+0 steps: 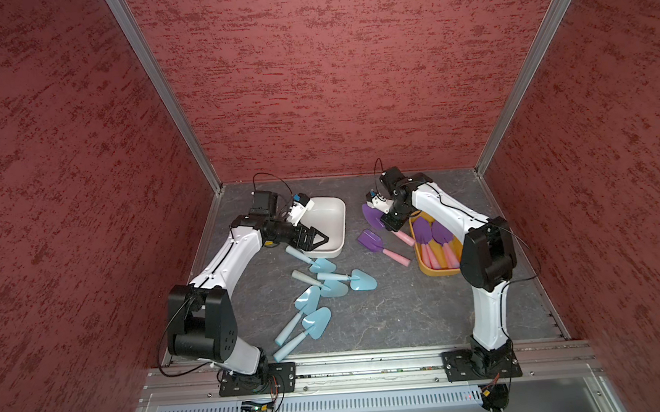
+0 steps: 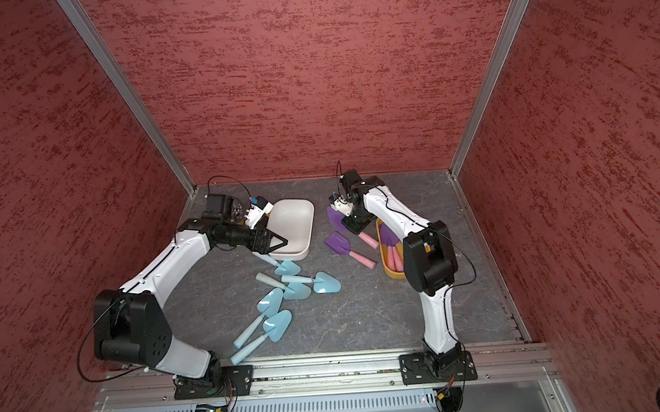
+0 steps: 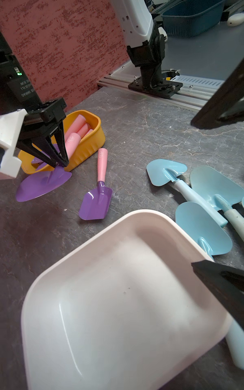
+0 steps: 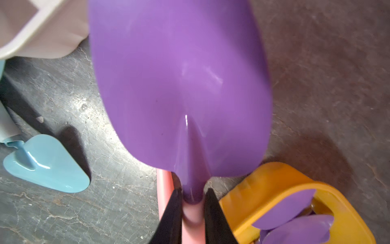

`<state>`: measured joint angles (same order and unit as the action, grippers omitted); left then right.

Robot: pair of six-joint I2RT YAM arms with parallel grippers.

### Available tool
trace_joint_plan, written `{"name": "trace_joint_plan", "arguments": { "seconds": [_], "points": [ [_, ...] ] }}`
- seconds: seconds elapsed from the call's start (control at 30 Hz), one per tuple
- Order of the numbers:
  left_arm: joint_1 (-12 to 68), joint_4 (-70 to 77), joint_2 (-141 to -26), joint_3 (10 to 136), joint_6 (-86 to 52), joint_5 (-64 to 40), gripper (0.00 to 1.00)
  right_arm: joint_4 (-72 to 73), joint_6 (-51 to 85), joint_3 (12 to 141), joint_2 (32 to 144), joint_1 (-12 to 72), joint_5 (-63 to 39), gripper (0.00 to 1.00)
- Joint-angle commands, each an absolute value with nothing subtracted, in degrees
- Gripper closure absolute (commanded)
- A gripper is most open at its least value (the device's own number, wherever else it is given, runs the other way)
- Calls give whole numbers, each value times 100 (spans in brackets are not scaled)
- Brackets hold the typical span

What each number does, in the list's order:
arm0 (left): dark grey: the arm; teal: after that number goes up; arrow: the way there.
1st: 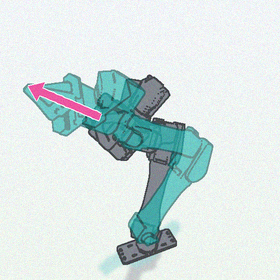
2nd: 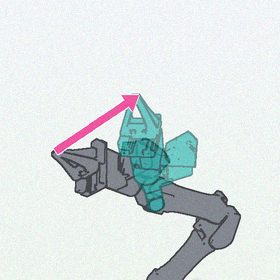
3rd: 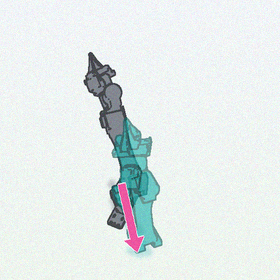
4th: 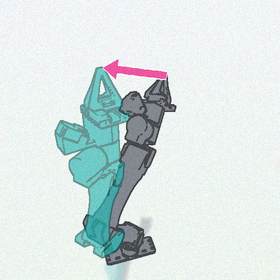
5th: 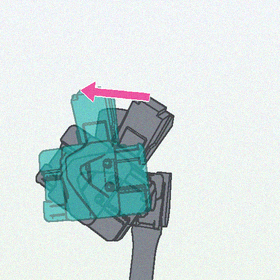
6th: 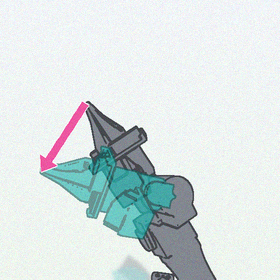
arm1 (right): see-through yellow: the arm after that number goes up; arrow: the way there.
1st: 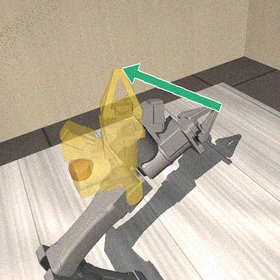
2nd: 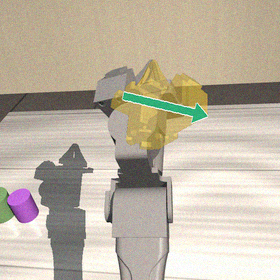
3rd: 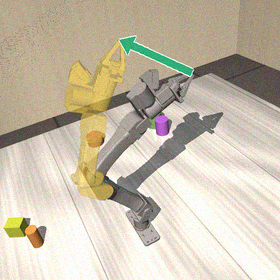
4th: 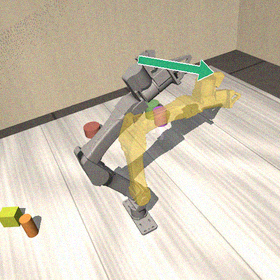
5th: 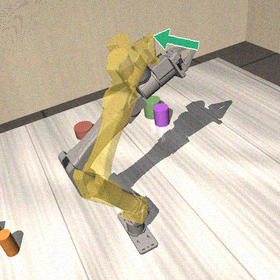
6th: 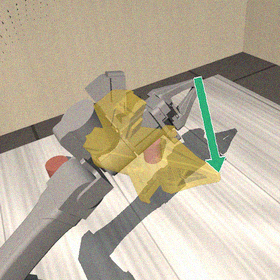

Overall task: Sort the small shovels by color and place them into the storage box
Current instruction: Pick up the shovel from the center of the board, then place the shovel in the storage box.

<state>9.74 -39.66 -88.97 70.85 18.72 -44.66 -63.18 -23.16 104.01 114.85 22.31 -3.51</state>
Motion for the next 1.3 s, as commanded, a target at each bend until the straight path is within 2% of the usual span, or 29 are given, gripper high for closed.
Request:
{"name": "trace_joint_plan", "arguments": {
  "seconds": [0.0, 0.23, 0.5, 0.73, 1.27],
  "points": [
    [1173, -4123, -9157, 7673, 1833, -4476, 0, -6401, -1974, 10274, 10959, 1948, -513, 100],
    [1850, -4261, -9982, 9002, 1644, -4124, 0, -6622, -1433, 9657, 10174, 1224, -892, 100],
    [2602, -4263, -10838, 10173, 1278, -3886, 0, -6702, -933, 8780, 9608, 597, -661, 100],
    [2893, -4120, -11193, 10224, 1011, -3712, 0, -6508, -272, 8463, 9873, 389, -929, 100],
    [2900, -4052, -10960, 9734, 1182, -3475, 0, -6340, 395, 8536, 10658, 393, -1383, 100]
  ]
}}
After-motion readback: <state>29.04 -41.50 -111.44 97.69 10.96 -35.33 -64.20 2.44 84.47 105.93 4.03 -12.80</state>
